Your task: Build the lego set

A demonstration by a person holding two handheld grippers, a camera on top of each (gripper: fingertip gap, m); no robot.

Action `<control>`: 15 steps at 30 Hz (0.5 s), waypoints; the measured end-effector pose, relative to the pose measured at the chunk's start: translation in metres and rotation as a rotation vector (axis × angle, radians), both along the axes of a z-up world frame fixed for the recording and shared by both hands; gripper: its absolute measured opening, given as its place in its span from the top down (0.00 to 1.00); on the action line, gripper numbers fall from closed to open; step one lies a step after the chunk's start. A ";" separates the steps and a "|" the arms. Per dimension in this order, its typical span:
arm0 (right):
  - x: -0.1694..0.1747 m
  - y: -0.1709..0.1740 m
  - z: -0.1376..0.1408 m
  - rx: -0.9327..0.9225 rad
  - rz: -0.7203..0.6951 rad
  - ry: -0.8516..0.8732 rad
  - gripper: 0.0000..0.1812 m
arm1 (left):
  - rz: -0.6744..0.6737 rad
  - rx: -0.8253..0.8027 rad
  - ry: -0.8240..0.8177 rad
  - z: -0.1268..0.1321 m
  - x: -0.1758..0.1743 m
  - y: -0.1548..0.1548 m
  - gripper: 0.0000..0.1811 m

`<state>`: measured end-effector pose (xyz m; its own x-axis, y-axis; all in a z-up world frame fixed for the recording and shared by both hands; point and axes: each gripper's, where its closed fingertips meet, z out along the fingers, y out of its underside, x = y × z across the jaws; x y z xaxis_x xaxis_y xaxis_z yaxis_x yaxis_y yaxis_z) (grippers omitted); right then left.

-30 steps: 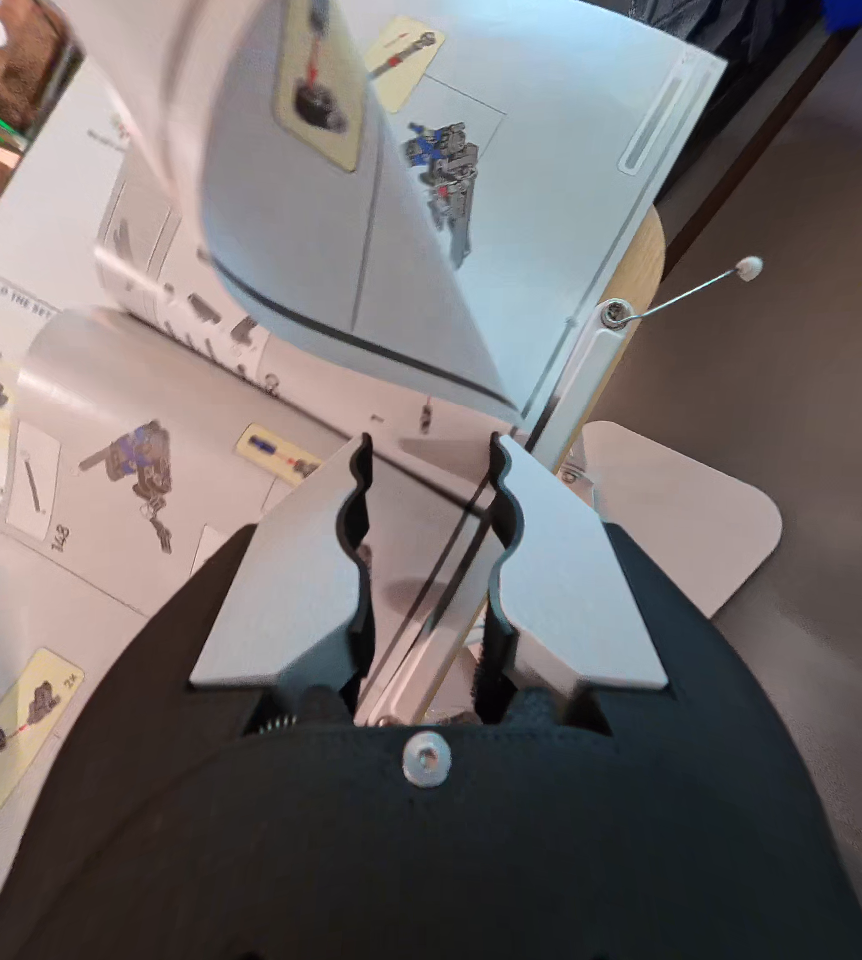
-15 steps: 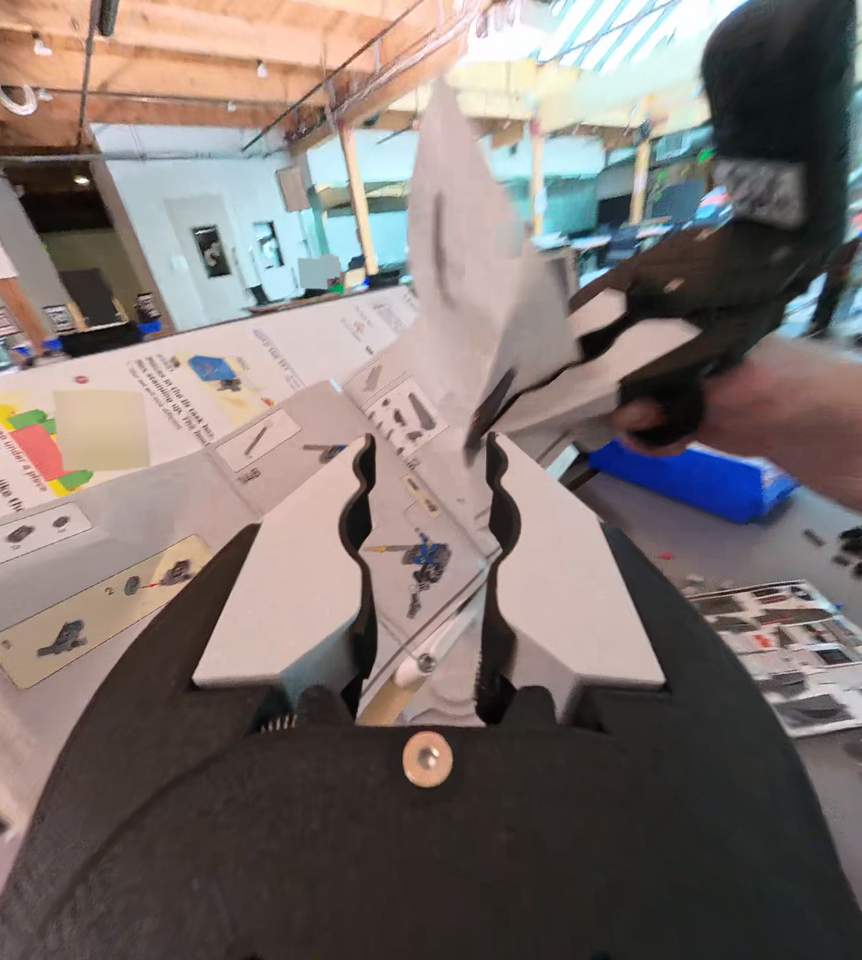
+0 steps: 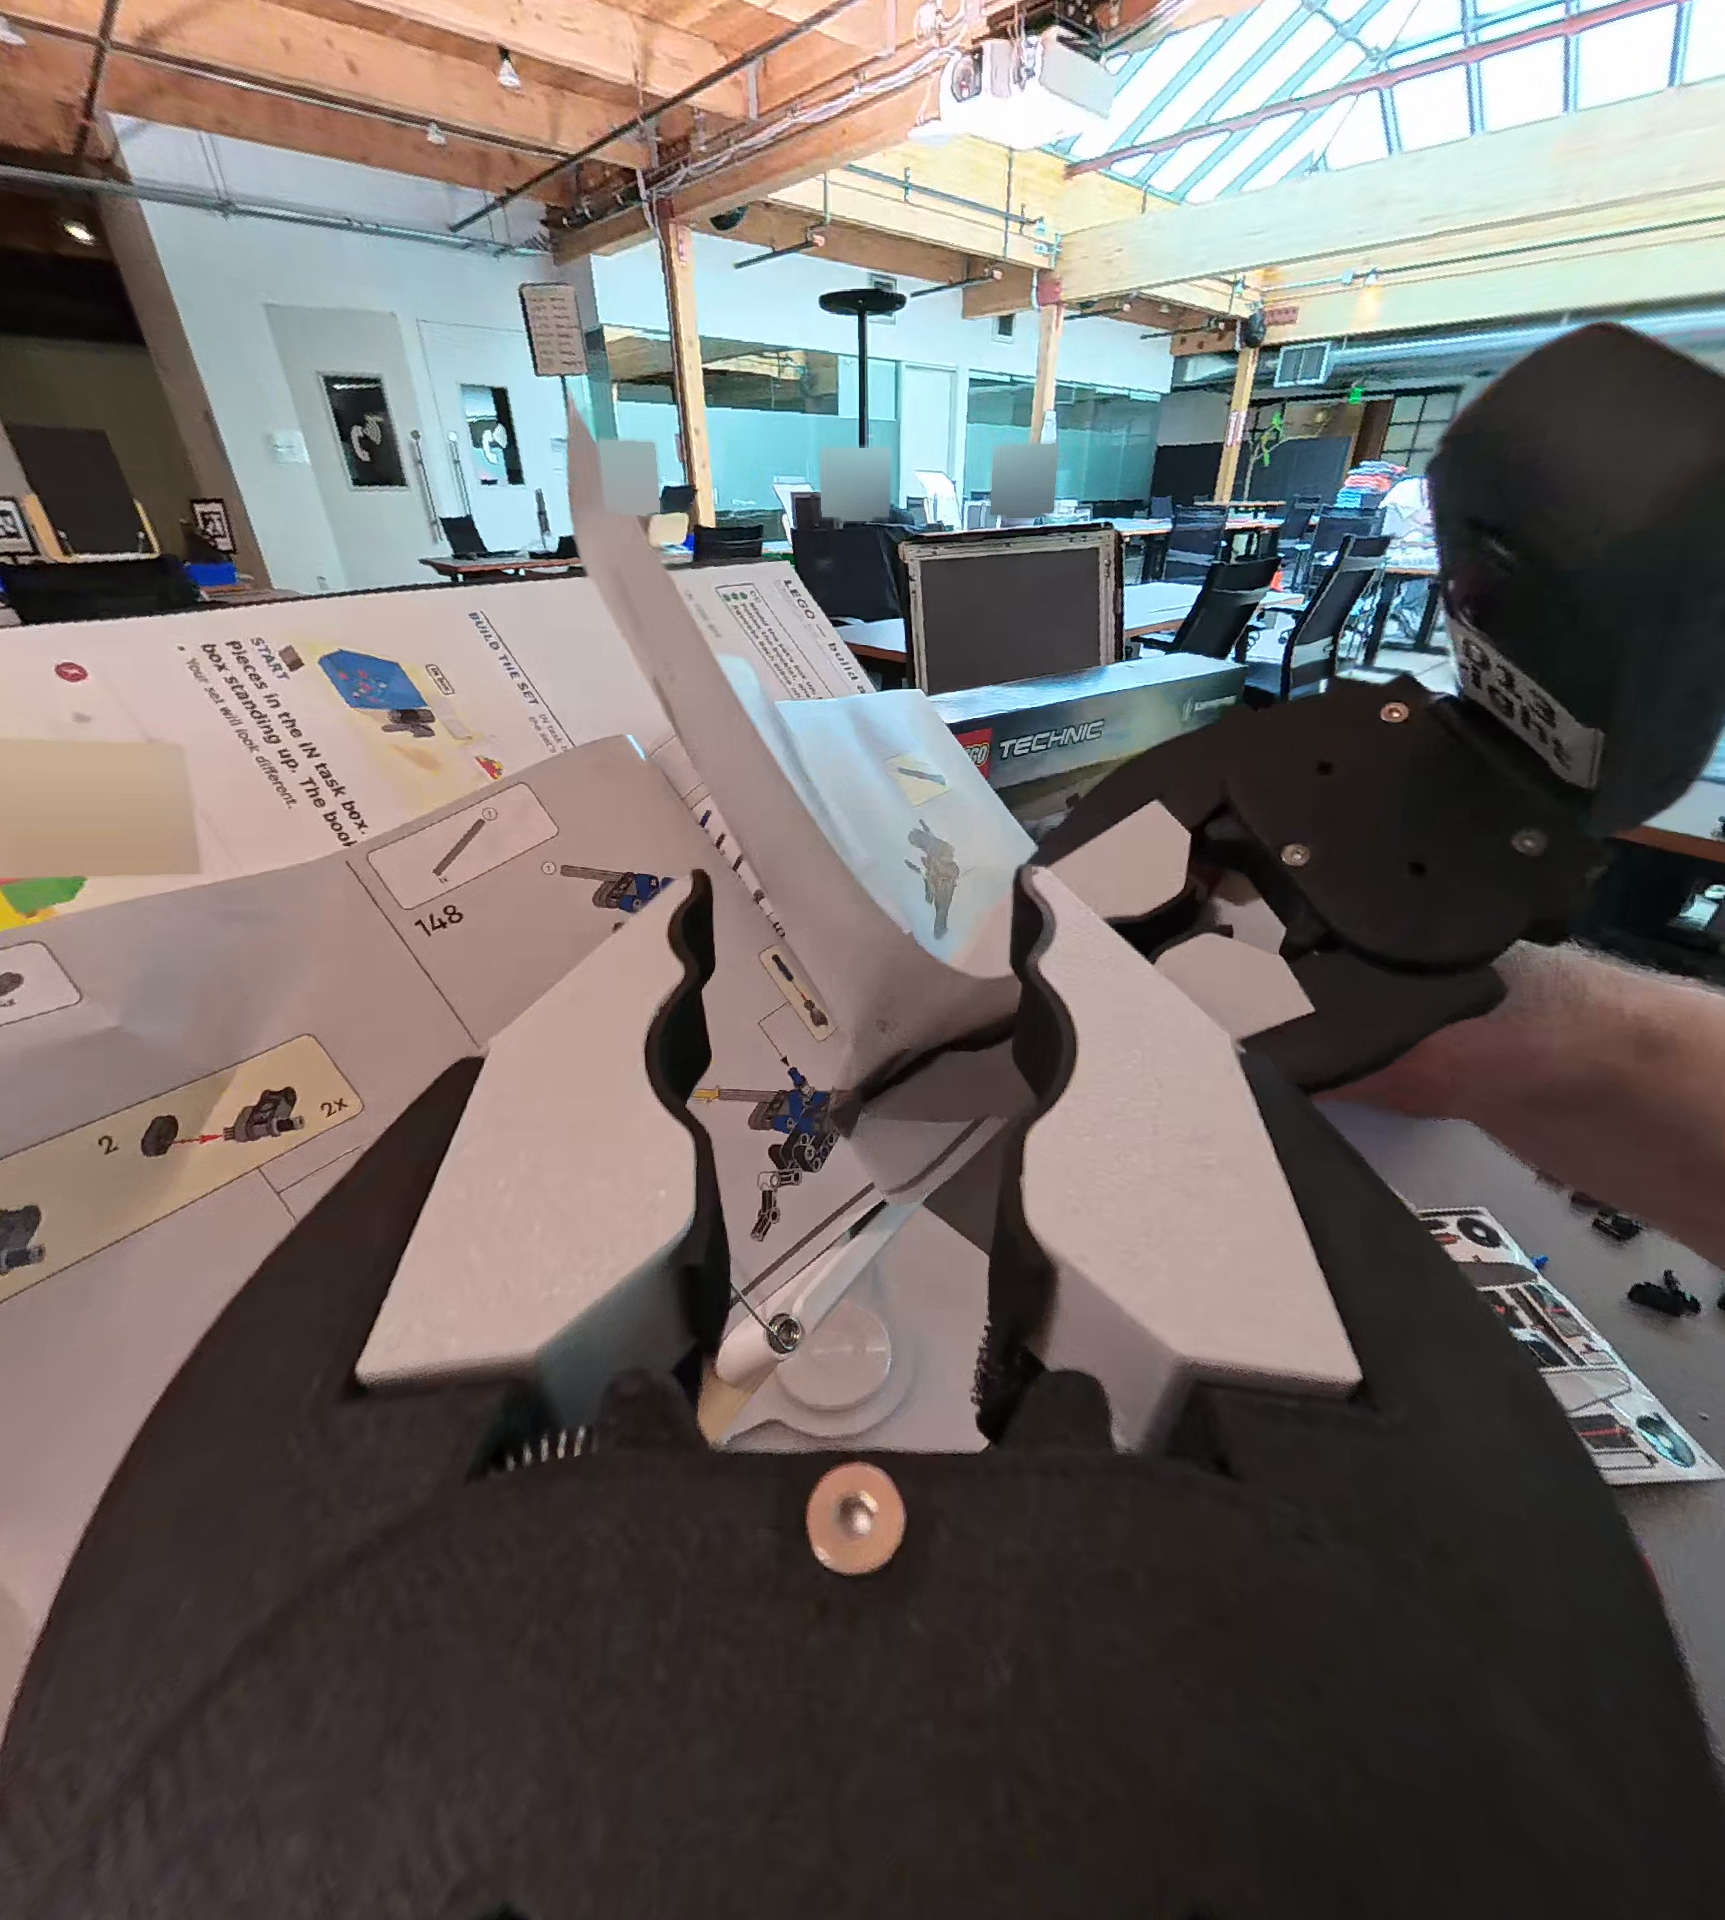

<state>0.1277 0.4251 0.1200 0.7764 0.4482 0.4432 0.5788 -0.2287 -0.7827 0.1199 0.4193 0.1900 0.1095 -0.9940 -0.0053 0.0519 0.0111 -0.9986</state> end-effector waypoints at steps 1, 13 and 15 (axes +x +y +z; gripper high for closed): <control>-0.001 0.000 -0.002 -0.001 -0.001 -0.009 1.00 | 0.014 -0.004 0.003 -0.001 0.000 0.002 0.77; -0.013 -0.003 -0.016 0.010 0.034 -0.067 1.00 | 0.114 -0.003 0.027 -0.007 -0.009 0.024 1.00; -0.025 -0.010 -0.022 -0.009 0.088 -0.069 0.83 | 0.120 0.004 0.022 -0.007 -0.011 0.027 1.00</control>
<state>0.1032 0.4153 0.0981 0.7014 0.5179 0.4897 0.6495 -0.1816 -0.7384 0.1094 0.4459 0.1835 0.2273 -0.9737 -0.0125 0.0285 0.0195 -0.9994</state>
